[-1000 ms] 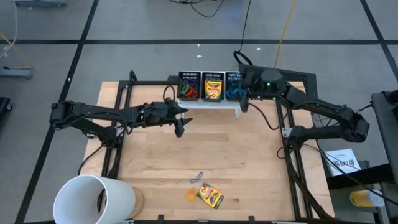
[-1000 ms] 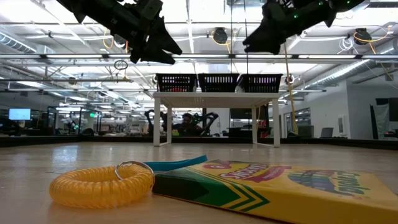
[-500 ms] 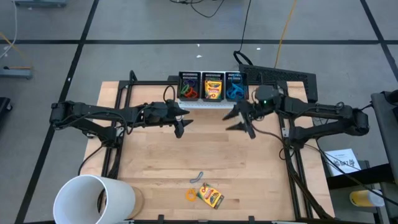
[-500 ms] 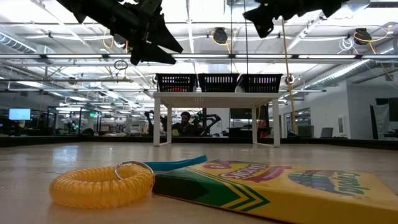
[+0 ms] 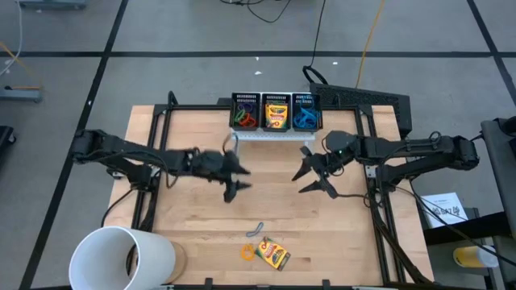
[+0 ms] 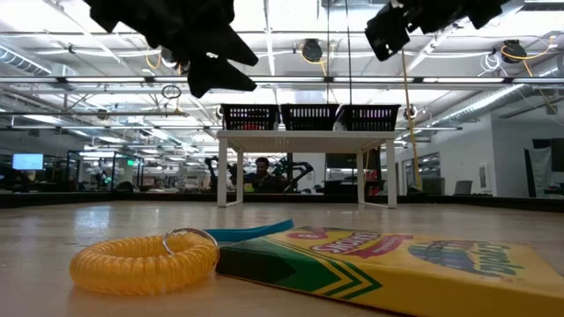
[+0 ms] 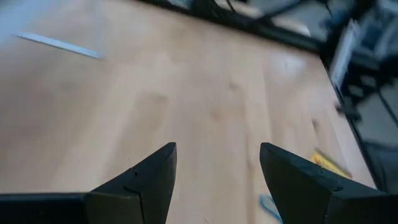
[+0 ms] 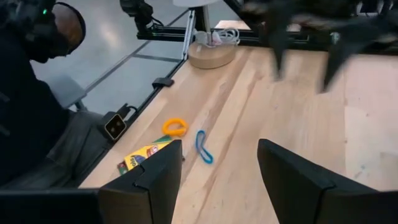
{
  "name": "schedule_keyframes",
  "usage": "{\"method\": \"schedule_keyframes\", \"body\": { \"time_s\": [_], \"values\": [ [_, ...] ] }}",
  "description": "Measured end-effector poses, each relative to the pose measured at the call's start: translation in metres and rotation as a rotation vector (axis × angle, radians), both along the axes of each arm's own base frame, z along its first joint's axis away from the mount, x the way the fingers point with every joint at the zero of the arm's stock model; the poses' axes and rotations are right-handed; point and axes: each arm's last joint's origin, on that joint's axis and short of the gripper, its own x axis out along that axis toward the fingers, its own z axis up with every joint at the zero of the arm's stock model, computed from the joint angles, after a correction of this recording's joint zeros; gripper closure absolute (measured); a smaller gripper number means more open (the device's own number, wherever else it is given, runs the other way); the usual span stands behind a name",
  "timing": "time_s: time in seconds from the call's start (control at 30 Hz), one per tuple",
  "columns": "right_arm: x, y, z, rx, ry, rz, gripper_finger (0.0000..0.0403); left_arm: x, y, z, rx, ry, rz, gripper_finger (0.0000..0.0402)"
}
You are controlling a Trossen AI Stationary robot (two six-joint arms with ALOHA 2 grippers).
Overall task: Pick & Place Office Desk Supplies
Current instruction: Put the blue rubber band into the right black bin on the shelf
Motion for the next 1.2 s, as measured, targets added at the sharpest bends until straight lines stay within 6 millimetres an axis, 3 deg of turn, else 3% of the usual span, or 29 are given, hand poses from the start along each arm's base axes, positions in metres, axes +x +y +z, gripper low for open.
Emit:
{"method": "schedule_keyframes", "body": {
  "time_s": [0.17, 0.37, 0.57, 0.87, 1.2],
  "values": [
    [-0.001, 0.0, -0.015, 0.02, 0.004, -0.015, 0.0204, 0.012, -0.033, -0.028, 0.044, 0.061, -0.077, 0.016],
    [-0.002, -0.002, -0.032, -0.029, -0.038, -0.053, 0.0206, 0.023, -0.058, -0.064, 0.02, 0.138, -0.121, 0.016],
    [-0.005, -0.001, -0.044, -0.022, -0.062, -0.051, 0.021, 0.022, -0.097, -0.106, 0.085, 0.227, -0.271, 0.016],
    [-0.007, -0.001, -0.051, 0.002, -0.036, -0.06, 0.0214, 0.027, -0.131, -0.122, 0.031, 0.258, -0.232, 0.016],
    [-0.007, -0.001, -0.05, 0.001, -0.048, -0.06, 0.0219, 0.041, -0.139, -0.144, 0.079, 0.32, -0.134, 0.0161]
  ]
}}
